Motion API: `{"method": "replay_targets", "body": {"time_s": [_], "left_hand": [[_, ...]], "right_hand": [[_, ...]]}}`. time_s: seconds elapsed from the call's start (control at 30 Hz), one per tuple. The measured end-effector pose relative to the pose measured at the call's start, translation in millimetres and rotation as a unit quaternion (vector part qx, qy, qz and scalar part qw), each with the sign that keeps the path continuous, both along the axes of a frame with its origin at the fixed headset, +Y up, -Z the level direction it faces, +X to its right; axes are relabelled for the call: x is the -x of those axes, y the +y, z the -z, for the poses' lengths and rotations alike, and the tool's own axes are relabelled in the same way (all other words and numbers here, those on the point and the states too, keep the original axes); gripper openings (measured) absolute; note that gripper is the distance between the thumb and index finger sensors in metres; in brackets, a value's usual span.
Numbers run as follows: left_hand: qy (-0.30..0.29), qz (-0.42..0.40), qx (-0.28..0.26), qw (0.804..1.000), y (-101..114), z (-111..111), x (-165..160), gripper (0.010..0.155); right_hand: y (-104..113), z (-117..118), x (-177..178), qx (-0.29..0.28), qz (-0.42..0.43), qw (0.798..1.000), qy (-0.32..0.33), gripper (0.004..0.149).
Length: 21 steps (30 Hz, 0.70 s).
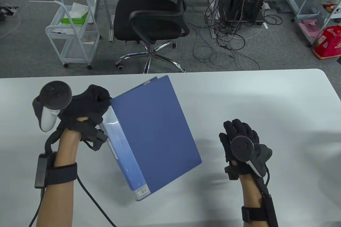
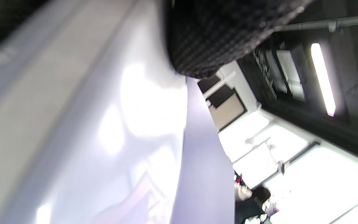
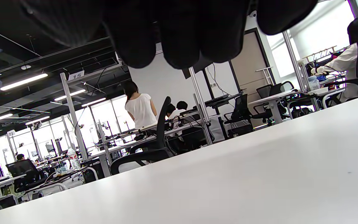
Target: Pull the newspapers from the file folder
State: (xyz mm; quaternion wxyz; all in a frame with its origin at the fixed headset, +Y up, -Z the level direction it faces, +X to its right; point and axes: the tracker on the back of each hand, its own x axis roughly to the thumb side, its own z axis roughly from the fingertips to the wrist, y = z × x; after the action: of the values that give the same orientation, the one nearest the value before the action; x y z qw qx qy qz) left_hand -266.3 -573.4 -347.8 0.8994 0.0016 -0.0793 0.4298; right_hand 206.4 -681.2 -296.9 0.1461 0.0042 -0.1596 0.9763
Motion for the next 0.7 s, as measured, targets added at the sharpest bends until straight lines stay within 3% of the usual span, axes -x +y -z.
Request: {"method": "replay_targets", "body": {"time_s": [0.2, 0.37, 0.47, 0.57, 0.7], "left_hand": [[-0.018, 0.094, 0.047, 0.994, -66.3, 39.3, -38.3, 0.035], [0.039, 0.207, 0.018, 0.977, -105.5, 65.5, -62.7, 0.035], [0.063, 0.24, 0.023, 0.968, -119.8, 76.3, -69.3, 0.036], [0.096, 0.177, -0.03, 0.979, -123.7, 76.4, -68.3, 0.039], [0.036, 0.121, -0.016, 0.992, -114.7, 68.0, -70.7, 0.05]], "right_hand": [[-6.2, 1.9, 6.0, 0.012, -0.017, 1.0, 0.006, 0.056], [-9.8, 4.1, 12.2, 0.024, -0.019, 0.999, 0.011, 0.057], [-12.9, 6.2, 15.4, 0.032, -0.026, 0.999, 0.011, 0.057], [-15.0, 7.9, 15.4, 0.039, -0.028, 0.999, 0.009, 0.057], [-14.3, 7.5, 15.7, 0.04, -0.03, 0.999, 0.008, 0.057]]}}
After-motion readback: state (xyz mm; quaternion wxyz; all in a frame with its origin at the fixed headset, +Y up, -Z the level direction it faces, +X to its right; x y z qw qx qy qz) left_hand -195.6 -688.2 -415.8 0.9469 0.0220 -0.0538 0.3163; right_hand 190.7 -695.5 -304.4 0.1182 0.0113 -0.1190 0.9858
